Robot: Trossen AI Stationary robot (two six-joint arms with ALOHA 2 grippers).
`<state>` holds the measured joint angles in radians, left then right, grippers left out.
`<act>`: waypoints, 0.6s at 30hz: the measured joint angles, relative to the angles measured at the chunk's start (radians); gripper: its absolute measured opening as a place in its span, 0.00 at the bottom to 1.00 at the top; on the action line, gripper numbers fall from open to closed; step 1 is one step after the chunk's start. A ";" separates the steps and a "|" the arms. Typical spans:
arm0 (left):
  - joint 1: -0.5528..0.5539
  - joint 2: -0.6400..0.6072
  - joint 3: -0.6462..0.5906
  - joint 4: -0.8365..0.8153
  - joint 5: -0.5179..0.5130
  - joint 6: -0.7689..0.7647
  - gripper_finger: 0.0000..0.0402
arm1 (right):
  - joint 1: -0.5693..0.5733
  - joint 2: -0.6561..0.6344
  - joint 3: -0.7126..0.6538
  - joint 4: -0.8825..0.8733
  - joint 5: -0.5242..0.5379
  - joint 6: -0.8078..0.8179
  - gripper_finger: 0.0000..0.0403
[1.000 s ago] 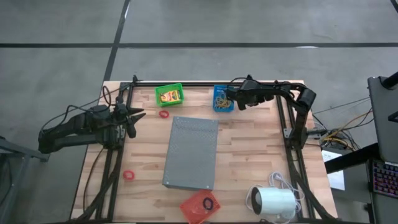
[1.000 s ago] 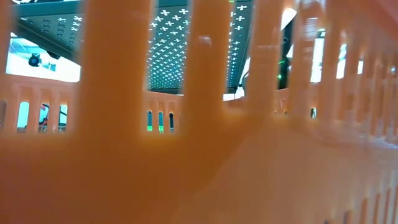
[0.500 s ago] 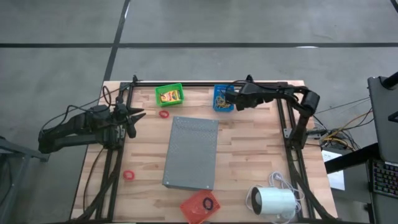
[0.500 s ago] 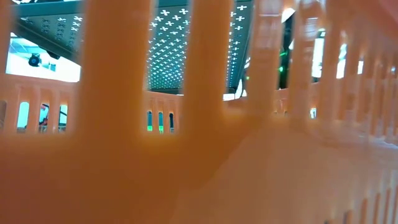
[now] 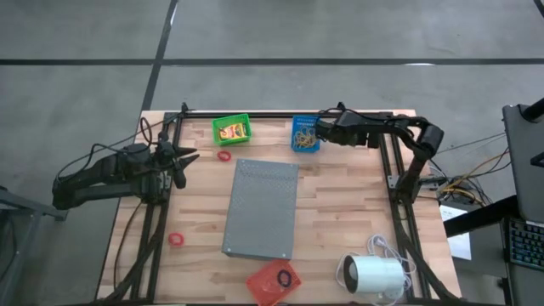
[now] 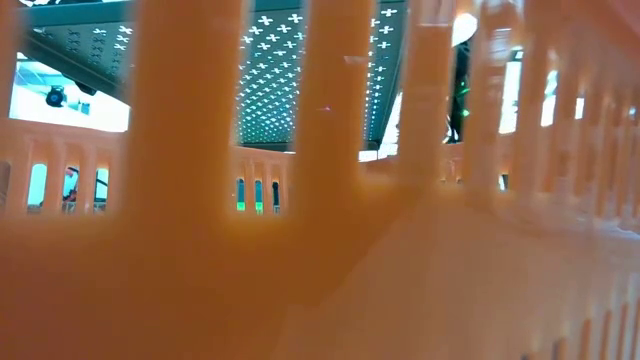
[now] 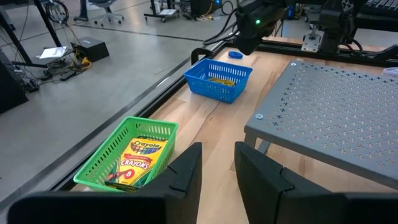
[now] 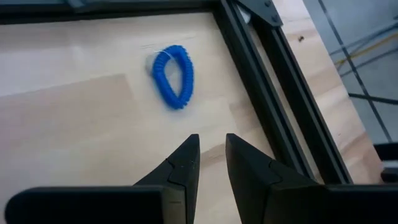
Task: Pick & Place Office Desk Supplies
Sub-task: Put the blue spring keychain into the orange basket
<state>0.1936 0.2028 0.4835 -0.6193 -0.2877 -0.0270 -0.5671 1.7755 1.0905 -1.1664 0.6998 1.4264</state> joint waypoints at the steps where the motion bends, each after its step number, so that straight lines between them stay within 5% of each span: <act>1: 0.000 0.000 0.000 0.000 0.000 0.000 0.24 | -0.011 0.007 -0.001 0.000 0.000 0.004 0.19; 12: 0.000 0.000 0.000 0.000 0.000 0.000 0.24 | -0.058 0.039 -0.002 0.105 0.037 -0.016 0.19; 18: 0.000 0.000 0.000 0.000 0.000 0.000 0.25 | -0.117 0.040 -0.004 0.133 -0.043 -0.041 0.19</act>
<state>0.1936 0.2027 0.4832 -0.6194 -0.2874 -0.0272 -0.6843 1.8156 1.0861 -1.0335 0.6570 1.3854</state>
